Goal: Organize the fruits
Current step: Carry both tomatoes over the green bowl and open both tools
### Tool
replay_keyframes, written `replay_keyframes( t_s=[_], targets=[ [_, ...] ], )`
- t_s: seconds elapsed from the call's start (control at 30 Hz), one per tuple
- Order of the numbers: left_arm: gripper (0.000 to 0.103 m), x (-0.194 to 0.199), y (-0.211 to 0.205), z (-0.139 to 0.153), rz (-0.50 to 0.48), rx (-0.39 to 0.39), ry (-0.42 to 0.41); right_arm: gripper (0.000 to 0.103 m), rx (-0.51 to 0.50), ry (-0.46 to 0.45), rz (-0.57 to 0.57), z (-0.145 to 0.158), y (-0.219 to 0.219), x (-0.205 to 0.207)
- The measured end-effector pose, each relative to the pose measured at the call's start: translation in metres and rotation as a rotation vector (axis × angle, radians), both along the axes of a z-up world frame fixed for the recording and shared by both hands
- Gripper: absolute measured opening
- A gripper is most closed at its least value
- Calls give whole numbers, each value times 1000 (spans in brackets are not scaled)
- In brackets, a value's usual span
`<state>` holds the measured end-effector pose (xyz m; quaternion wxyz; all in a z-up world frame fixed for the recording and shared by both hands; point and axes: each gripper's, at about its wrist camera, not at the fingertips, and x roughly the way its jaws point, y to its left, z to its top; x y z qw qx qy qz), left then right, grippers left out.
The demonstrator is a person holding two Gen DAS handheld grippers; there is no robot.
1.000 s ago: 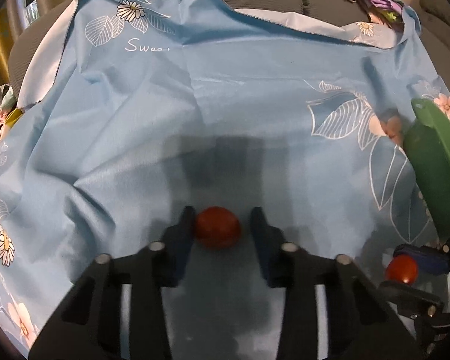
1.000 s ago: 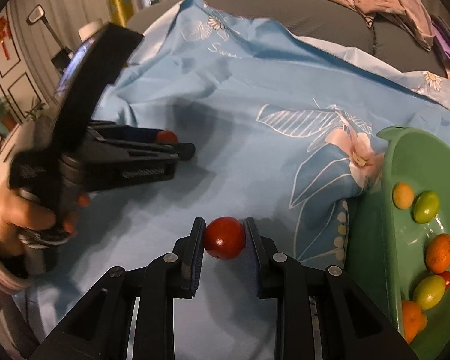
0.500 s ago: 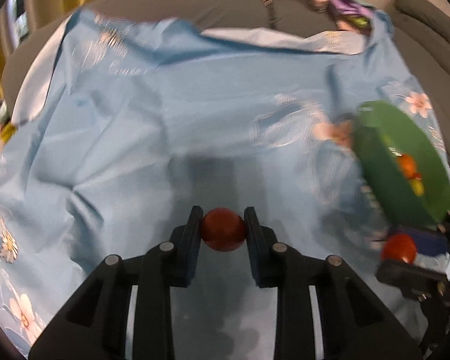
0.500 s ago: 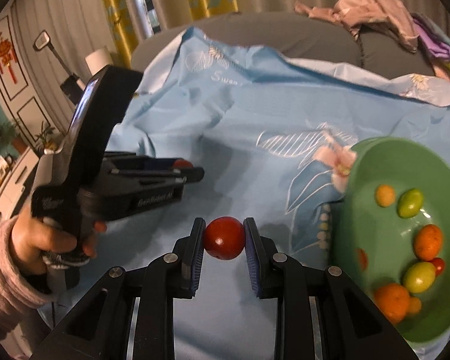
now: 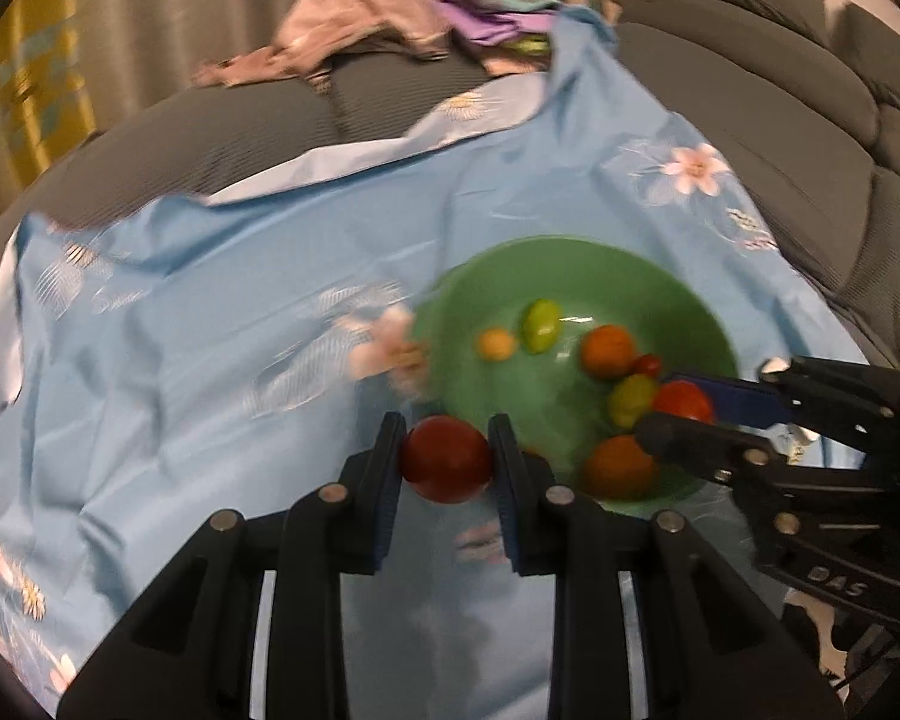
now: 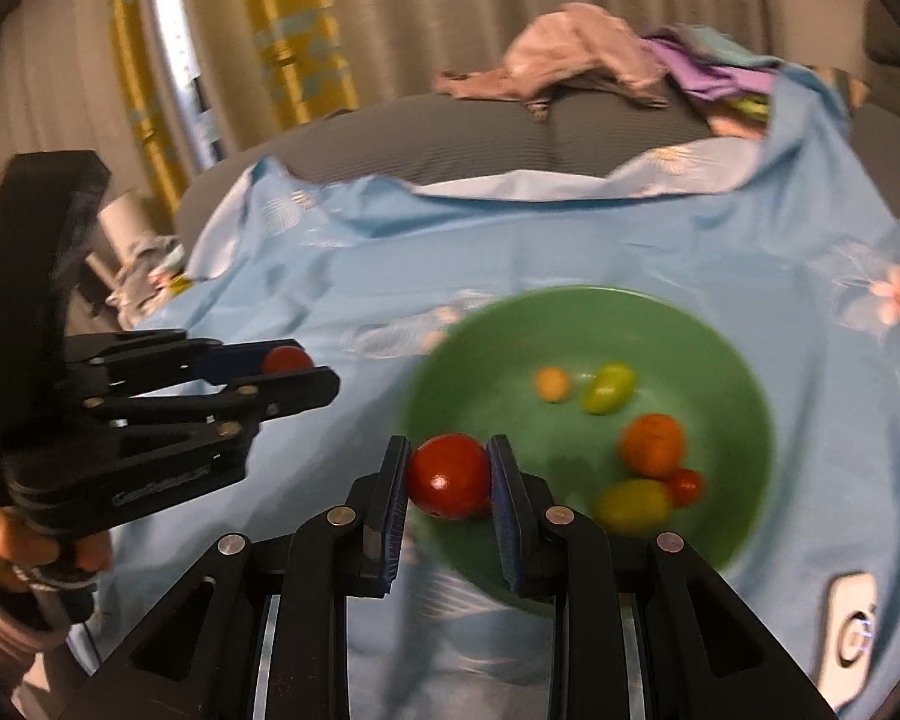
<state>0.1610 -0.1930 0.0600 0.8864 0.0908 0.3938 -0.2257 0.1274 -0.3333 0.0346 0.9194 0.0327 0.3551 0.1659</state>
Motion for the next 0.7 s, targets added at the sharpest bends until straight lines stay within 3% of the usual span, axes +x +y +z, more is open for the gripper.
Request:
replay_keyframes(
  t_s=[0.23, 0.7],
  targets=[
    [29, 16, -54, -13, -56, 23, 73, 28, -55, 79, -62, -14, -32, 18],
    [29, 22, -64, -19, -42, 61, 110, 28, -72, 92, -69, -15, -45, 21]
  ],
)
